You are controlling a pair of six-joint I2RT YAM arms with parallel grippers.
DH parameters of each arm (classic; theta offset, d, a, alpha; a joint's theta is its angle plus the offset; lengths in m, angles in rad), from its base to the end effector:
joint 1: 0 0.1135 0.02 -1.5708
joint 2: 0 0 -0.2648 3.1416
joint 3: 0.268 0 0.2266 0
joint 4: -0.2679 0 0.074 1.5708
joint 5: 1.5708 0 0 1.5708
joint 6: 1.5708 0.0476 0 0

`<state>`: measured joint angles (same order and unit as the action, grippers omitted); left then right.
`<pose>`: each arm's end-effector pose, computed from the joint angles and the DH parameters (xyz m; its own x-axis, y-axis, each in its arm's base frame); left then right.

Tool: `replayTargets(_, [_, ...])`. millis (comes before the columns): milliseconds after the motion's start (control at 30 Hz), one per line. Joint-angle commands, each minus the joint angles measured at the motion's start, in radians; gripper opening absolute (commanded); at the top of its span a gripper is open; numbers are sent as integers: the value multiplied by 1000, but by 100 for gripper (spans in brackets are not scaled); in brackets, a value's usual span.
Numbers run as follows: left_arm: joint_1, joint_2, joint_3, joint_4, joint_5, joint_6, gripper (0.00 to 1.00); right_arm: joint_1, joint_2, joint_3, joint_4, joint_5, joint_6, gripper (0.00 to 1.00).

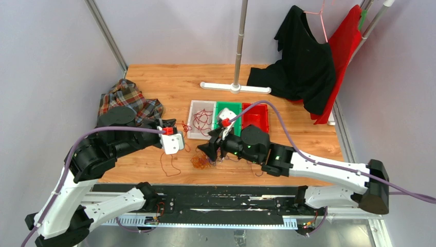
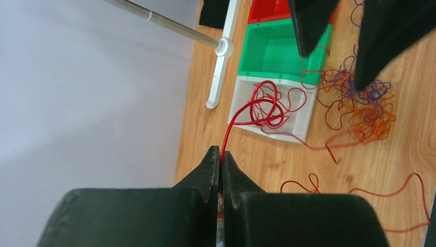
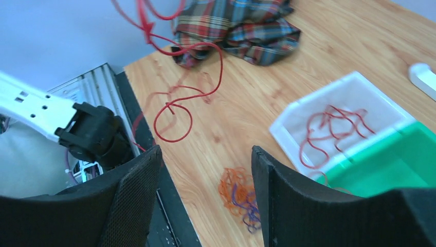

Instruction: Untangle the cables

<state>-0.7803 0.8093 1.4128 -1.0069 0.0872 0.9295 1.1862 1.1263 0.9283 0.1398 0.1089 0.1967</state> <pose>0.0645 -0.0697 0.4309 0.4404 0.6873 -0.5776 0.6768 0.1686 0.7166 0.0998 0.2328 0.3614 -0.1935 0.0398 -0.9803 -0.8595 0.4749 0.1889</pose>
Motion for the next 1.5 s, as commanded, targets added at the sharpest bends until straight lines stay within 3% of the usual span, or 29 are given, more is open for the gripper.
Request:
replayTargets(0, [4, 11, 52, -4, 49, -54, 0, 57, 85, 39, 256, -46, -91, 64])
replayTargets(433, [4, 15, 92, -61, 130, -76, 0, 58, 235, 34, 572, 84, -236, 64])
replayTargets(633, [4, 28, 121, -73, 146, -102, 0, 59, 282, 75, 591, 60, -257, 30])
replayTargets(833, [4, 28, 143, -84, 142, -100, 0, 59, 225, 10, 589, 29, -227, 1])
replayTargets(1167, [4, 53, 222, -82, 81, -49, 0, 59, -3, -188, 473, 148, -135, 1])
replayTargets(1467, [4, 58, 249, -80, 11, 45, 0, 58, -228, -273, 224, 247, -60, 1])
